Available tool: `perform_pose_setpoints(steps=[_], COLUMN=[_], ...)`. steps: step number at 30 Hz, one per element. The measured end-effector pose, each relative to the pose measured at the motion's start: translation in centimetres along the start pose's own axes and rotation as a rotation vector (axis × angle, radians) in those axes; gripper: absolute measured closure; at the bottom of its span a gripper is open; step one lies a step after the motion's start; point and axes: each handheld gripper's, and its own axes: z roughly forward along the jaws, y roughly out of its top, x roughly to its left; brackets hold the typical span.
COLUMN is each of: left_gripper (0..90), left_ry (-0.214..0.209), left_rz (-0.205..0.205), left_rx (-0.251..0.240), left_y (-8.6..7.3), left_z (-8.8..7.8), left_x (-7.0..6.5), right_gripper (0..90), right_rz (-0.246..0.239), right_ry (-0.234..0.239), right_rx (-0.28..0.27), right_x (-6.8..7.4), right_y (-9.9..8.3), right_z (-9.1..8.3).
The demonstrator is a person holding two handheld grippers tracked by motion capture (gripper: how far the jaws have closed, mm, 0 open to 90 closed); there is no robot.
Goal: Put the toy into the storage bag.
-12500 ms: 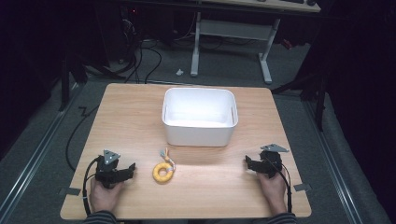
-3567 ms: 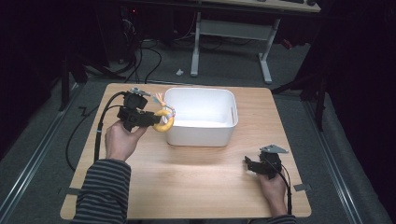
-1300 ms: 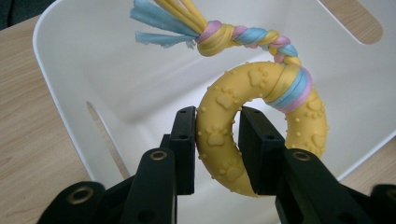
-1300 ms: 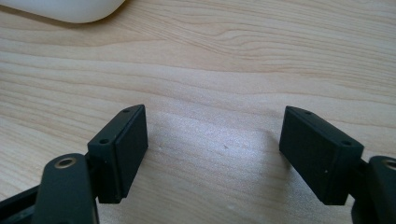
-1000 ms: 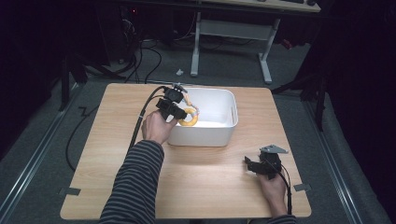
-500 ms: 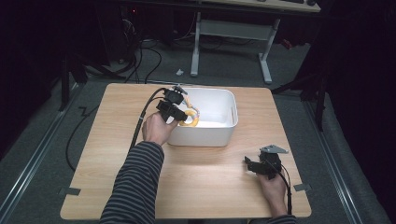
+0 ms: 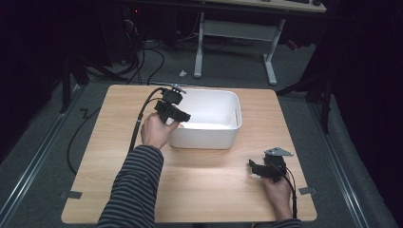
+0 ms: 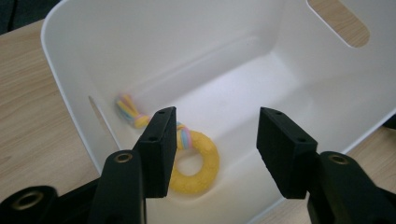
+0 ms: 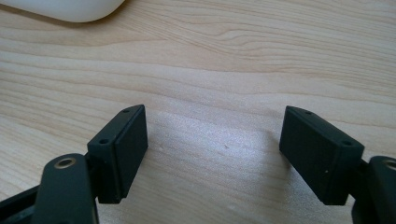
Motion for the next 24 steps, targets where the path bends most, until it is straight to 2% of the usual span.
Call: perform_pose_setpoints(steps=[9,12,24], left_gripper=[43.6,43.3,41.7], left_ry=[0.027,0.028,0.05], left_rz=[0.017,0.01,-0.03], left_rx=[-0.048,-0.072,-0.111], left_y=[-1.0,-1.4,-3.2], left_z=[-2.4,-3.2,-5.0], left_x=[0.5,0.8,2.2], right_gripper=[23.6,23.6,23.6], right_rz=[0.0,0.0,0.0], right_ry=[0.0,0.001,0.001], right_rx=[0.0,0.0,0.0], right_x=[0.0,0.0,0.0], right_y=[0.0,0.0,0.0], right_z=[0.0,0.0,0.0])
